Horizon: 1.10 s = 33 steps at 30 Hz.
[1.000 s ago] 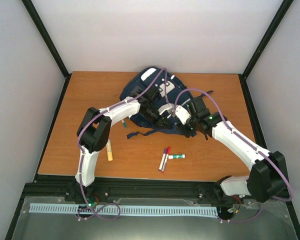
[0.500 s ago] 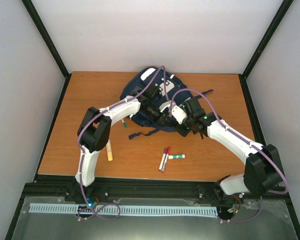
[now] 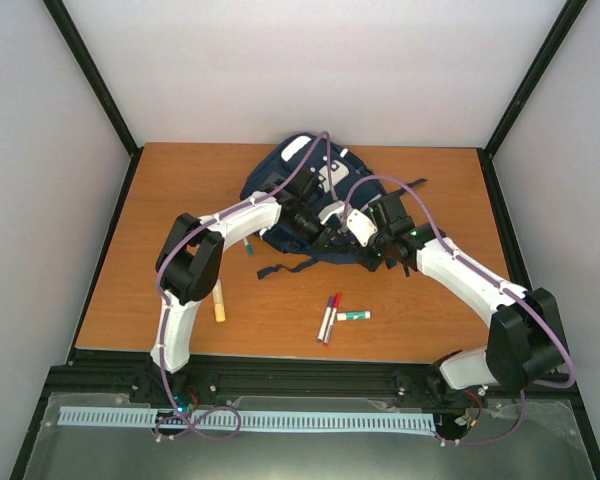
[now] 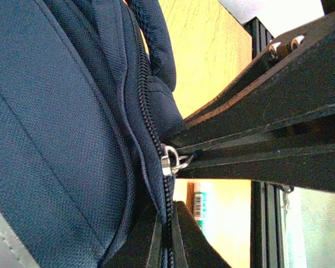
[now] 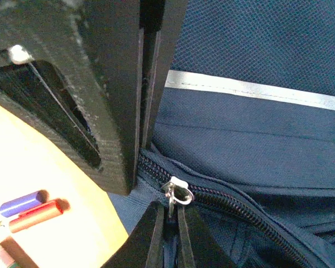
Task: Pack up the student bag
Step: Zip the student bag at the center of the board.
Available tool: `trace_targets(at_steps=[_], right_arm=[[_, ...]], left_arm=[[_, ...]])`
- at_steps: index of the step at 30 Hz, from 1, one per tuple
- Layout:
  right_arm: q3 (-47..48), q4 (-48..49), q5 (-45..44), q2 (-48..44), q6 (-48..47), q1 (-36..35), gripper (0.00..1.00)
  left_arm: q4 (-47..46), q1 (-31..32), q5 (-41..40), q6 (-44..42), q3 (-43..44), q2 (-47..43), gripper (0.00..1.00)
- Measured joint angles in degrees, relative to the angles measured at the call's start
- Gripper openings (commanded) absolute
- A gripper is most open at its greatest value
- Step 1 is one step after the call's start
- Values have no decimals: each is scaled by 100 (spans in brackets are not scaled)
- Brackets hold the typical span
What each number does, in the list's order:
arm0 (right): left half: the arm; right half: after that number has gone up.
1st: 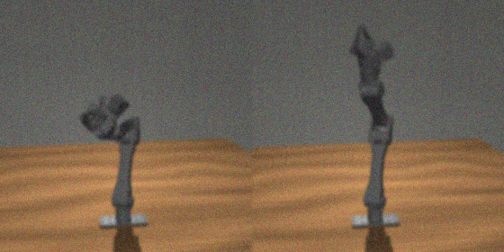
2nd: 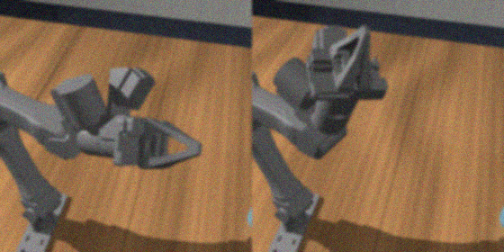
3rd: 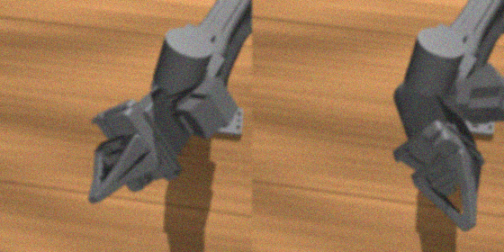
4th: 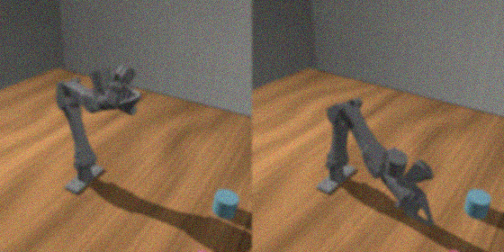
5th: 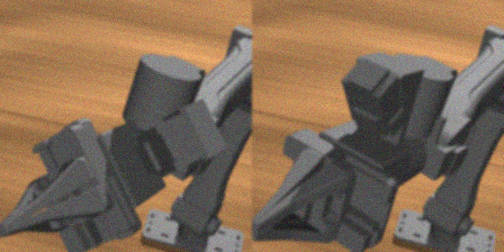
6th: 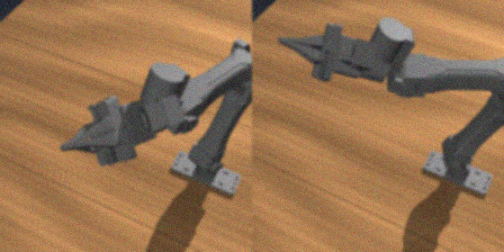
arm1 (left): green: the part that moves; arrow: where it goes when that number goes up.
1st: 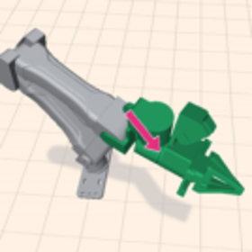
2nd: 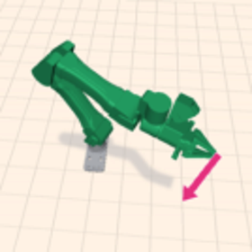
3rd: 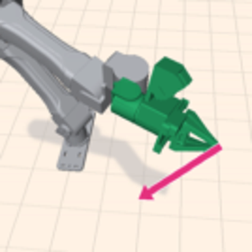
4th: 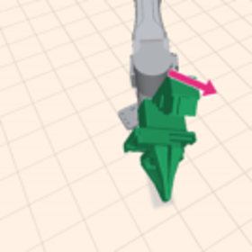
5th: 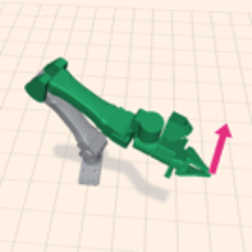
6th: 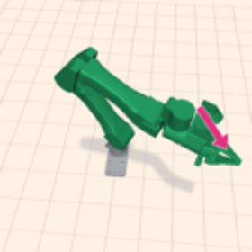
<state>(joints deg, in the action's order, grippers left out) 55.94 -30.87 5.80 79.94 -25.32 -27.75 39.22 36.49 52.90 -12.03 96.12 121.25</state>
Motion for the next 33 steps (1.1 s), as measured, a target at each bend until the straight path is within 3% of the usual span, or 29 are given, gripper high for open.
trace_targets(at_steps=[14,26,33], right_arm=[[52,-750,1172,2,149,1062,3],[46,-962,1569,498,149,1867,3],[48,-787,1687,898,114,1980,3]], left_arm=[[192,39,-382,-874,-234,-133,1],[411,-118,-1123,-2138,-1419,-1093,1],[627,-616,-1373,-2796,-1945,-1467,1]])
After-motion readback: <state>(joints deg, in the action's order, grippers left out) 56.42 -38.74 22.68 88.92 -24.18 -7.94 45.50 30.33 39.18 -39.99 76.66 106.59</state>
